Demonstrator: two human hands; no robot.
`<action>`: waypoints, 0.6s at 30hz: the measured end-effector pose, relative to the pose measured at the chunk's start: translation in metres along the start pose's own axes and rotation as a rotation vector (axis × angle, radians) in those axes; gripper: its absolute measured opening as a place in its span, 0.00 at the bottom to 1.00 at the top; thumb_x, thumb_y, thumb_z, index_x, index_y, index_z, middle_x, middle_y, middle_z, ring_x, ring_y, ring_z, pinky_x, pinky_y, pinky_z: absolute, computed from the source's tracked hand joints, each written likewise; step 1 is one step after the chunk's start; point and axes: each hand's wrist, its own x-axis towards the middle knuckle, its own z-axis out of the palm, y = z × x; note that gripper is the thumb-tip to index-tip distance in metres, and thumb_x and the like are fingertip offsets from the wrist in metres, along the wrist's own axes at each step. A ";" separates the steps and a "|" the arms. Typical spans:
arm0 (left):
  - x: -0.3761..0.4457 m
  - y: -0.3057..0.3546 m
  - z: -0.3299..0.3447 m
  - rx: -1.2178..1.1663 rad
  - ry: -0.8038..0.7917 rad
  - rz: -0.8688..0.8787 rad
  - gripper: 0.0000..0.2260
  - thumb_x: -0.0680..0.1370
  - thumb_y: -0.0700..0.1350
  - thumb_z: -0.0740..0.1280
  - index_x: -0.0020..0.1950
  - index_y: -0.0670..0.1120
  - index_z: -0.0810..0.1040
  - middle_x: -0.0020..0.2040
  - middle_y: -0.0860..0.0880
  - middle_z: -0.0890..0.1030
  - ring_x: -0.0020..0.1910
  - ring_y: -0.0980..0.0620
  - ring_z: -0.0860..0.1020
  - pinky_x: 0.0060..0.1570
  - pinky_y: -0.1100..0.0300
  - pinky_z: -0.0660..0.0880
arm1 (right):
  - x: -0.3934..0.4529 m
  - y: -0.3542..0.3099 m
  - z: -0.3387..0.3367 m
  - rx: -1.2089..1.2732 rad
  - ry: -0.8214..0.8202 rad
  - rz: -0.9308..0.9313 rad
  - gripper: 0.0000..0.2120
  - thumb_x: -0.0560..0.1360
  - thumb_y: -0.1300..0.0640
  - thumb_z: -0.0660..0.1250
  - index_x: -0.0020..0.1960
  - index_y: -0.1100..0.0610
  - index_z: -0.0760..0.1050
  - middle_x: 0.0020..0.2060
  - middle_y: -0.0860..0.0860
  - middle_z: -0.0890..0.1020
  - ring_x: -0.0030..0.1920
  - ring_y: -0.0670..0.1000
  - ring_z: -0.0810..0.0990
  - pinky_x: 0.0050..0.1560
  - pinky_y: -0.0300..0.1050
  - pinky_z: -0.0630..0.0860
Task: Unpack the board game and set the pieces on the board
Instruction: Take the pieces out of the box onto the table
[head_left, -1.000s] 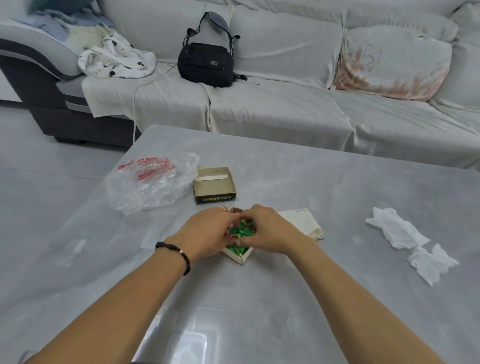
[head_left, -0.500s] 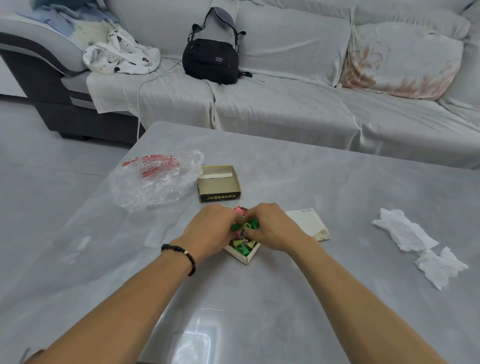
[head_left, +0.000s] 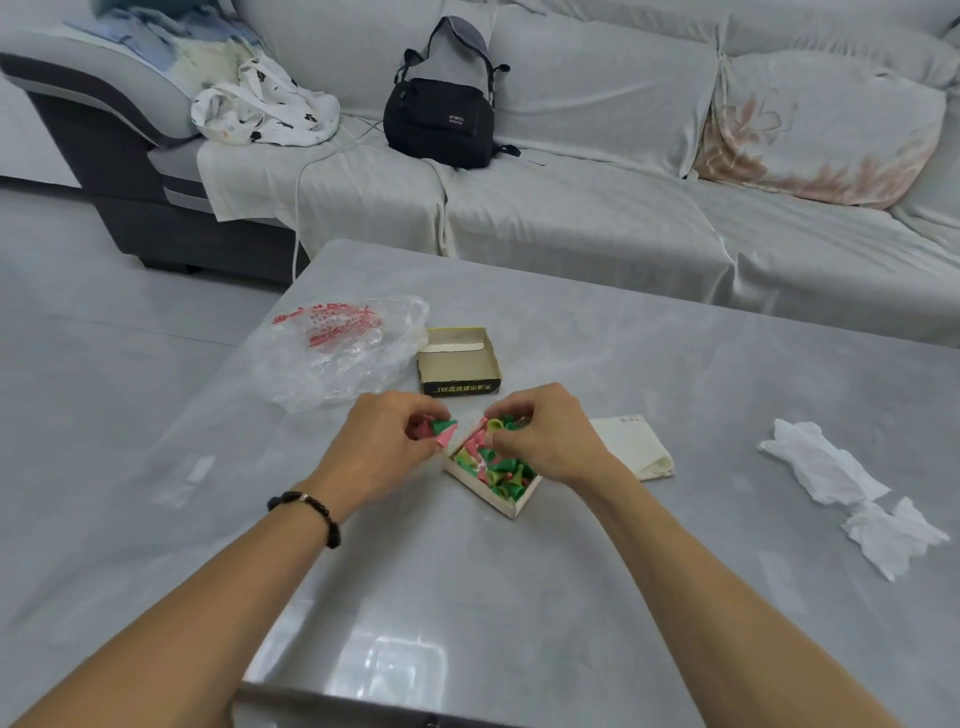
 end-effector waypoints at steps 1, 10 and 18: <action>-0.005 -0.007 -0.006 0.049 0.002 -0.002 0.11 0.73 0.41 0.73 0.54 0.50 0.83 0.42 0.54 0.81 0.41 0.59 0.77 0.45 0.66 0.74 | -0.001 -0.008 0.007 -0.013 -0.001 -0.030 0.14 0.70 0.58 0.74 0.55 0.53 0.83 0.48 0.49 0.83 0.47 0.47 0.82 0.49 0.41 0.80; -0.045 -0.069 -0.030 0.354 -0.033 0.005 0.10 0.78 0.51 0.66 0.57 0.50 0.80 0.47 0.49 0.80 0.47 0.48 0.77 0.45 0.58 0.72 | -0.004 -0.045 0.091 -0.303 -0.175 -0.140 0.16 0.72 0.59 0.71 0.60 0.53 0.79 0.59 0.50 0.78 0.58 0.50 0.77 0.60 0.41 0.73; -0.041 -0.080 -0.032 0.270 -0.038 0.004 0.12 0.78 0.44 0.66 0.61 0.48 0.79 0.52 0.48 0.79 0.52 0.48 0.75 0.50 0.59 0.71 | -0.002 -0.045 0.098 -0.234 -0.253 -0.148 0.35 0.70 0.61 0.70 0.73 0.47 0.61 0.64 0.47 0.76 0.61 0.50 0.75 0.60 0.41 0.72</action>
